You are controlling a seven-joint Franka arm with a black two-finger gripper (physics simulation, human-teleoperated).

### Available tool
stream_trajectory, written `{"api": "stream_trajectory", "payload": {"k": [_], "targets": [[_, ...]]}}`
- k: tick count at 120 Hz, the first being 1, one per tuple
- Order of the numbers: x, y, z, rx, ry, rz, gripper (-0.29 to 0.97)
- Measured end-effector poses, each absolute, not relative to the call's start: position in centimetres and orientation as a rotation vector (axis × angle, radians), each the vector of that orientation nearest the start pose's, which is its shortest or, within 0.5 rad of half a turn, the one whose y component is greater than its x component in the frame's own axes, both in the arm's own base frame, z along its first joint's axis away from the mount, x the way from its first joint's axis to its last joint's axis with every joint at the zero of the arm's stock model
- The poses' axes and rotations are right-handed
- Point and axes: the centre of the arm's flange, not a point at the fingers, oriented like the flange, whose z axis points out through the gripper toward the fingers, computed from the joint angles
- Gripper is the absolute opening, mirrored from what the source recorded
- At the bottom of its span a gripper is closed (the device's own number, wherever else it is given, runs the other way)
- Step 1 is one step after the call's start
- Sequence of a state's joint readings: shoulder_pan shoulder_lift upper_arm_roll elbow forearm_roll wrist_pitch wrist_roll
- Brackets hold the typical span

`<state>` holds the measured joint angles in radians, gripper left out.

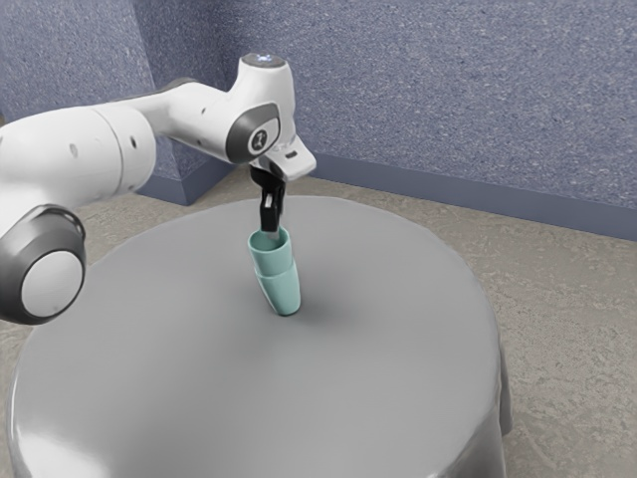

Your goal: Place the left cup onto the right cup

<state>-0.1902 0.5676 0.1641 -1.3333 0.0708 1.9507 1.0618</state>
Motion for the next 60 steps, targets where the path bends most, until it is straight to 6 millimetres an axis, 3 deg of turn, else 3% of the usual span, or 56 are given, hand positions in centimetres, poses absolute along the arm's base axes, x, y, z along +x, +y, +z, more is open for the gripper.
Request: {"api": "stream_trajectory", "payload": {"k": [24, 60], "targets": [[71.8, -3.9, 42.4, -2.501, 1.616, 0.028, 0.62], [71.2, -3.5, 44.0, -2.504, 1.620, 0.033, 0.66]]}}
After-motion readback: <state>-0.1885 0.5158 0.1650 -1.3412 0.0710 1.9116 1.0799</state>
